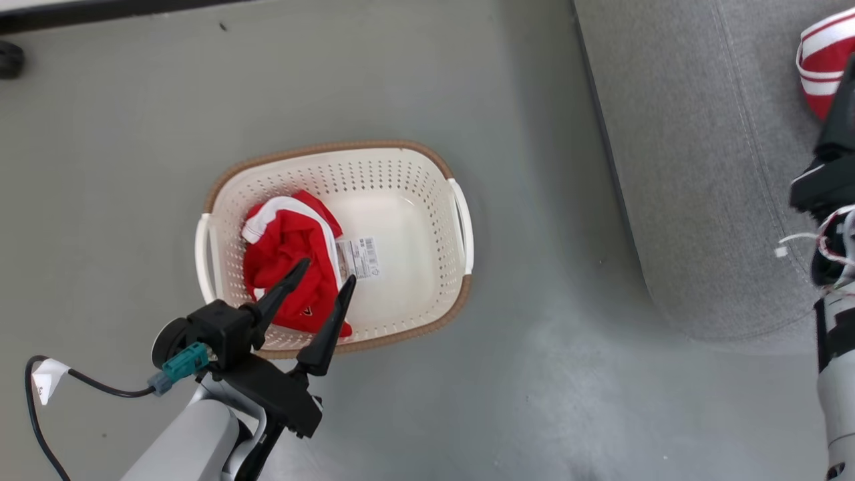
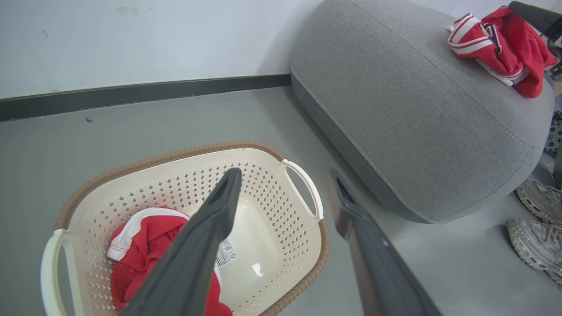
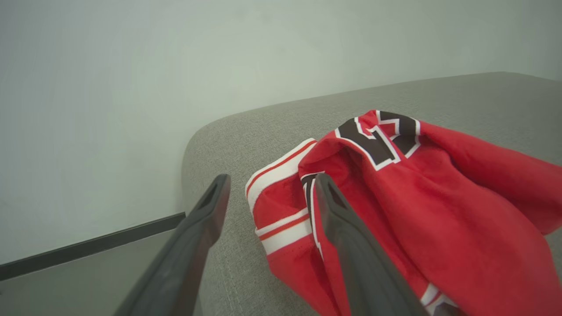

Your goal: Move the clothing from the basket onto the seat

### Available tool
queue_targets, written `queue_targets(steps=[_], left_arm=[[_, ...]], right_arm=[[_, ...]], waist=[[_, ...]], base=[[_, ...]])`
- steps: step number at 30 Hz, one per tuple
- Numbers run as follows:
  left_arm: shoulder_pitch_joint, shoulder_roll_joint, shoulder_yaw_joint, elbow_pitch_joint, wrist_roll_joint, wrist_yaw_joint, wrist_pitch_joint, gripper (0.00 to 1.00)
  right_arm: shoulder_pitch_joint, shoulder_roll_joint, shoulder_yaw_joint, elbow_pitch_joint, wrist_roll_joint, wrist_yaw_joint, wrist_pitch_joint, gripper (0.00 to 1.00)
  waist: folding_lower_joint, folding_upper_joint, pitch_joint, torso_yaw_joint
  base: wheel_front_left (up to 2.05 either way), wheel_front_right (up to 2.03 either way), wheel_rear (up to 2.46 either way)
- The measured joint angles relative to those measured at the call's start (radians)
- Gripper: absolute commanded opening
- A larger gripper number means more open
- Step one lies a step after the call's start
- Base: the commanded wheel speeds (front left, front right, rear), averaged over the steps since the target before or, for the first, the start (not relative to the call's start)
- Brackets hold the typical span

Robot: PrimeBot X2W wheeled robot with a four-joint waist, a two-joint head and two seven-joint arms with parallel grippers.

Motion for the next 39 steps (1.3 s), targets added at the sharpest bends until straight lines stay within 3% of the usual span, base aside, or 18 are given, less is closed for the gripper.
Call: queue_targets(steps=[16,39], left_arm=[[0.028,-0.059,0.142,0.120,-0.017,0.010,0.000,1.00],[0.117,-0.089,0.303,0.168,0.051,0.072,0.000,1.00]], right_arm=[[0.132,0.062,0.096,-0.046,0.008,0.051,-0.009,1.00],[0.336,0.082,0.377,-0.081,0.071,0.060,-0.009,1.00]], waist=[[-0.0001,0.0001,-0.149,0.081],[0.0000,0.0000,-0.336,0.203]], base=[[0.00,0.00,0.00],[0.00,0.00,0.00]])
